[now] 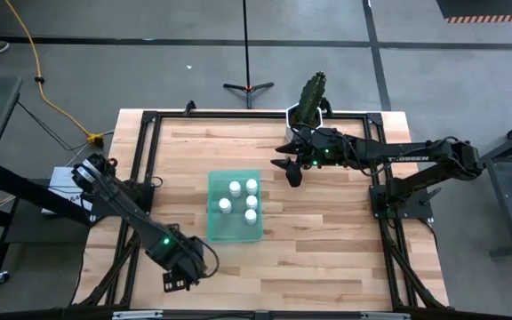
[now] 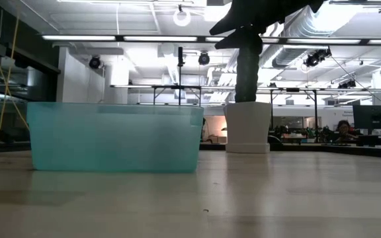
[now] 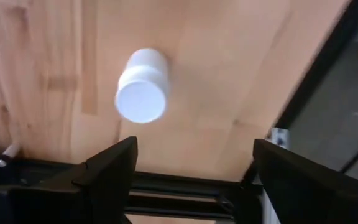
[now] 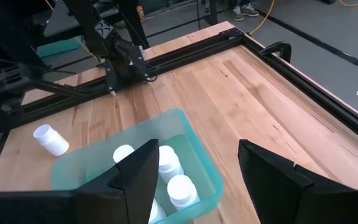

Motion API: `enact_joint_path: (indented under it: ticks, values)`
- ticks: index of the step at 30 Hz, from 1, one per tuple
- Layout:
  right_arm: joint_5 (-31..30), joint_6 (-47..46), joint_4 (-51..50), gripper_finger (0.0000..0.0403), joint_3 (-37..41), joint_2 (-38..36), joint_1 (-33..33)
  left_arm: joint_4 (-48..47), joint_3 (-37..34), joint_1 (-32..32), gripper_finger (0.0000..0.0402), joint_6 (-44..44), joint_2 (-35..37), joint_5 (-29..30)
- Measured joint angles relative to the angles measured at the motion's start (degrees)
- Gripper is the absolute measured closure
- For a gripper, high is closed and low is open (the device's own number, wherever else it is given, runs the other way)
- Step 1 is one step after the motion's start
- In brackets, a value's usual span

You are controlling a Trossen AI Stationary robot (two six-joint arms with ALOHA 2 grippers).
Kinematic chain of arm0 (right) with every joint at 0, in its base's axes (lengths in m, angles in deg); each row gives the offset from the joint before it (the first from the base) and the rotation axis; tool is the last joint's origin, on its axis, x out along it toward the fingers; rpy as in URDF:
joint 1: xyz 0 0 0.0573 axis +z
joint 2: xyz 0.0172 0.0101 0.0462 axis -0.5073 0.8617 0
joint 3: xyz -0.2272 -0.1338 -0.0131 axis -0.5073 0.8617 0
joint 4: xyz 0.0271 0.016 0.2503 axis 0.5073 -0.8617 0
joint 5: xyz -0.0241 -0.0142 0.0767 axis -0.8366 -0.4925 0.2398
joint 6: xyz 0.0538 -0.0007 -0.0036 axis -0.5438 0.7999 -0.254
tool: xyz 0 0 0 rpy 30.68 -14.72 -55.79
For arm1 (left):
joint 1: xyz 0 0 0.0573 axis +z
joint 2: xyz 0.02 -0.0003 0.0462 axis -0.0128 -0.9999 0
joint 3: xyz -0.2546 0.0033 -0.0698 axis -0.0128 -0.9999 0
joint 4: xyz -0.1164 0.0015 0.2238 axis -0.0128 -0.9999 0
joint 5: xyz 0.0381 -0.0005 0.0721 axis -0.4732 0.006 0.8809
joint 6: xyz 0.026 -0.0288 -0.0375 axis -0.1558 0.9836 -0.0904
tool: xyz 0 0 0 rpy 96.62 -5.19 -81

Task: Pick and place pill bottles into a basket
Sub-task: Put the pill bottle into the blue bin

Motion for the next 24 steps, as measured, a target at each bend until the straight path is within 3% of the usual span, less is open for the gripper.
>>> enact_joint_path:
  ticks: [7,13,24]
  values:
    - [0.00,0.00,0.01,0.0192,0.00,0.00,0.00,1.32,-5.12,-2.21,0.0024,0.59,-0.02,4.03]
    - [0.02,0.02,0.01,0.0192,-0.02,0.00,0.00,3.84,-9.45,-2.05,0.0027,0.43,-0.02,7.73]
    - [0.02,0.67,0.01,0.0192,-0.02,-0.02,0.00,16.75,-18.69,-2.47,0.0039,0.55,-0.07,6.83]
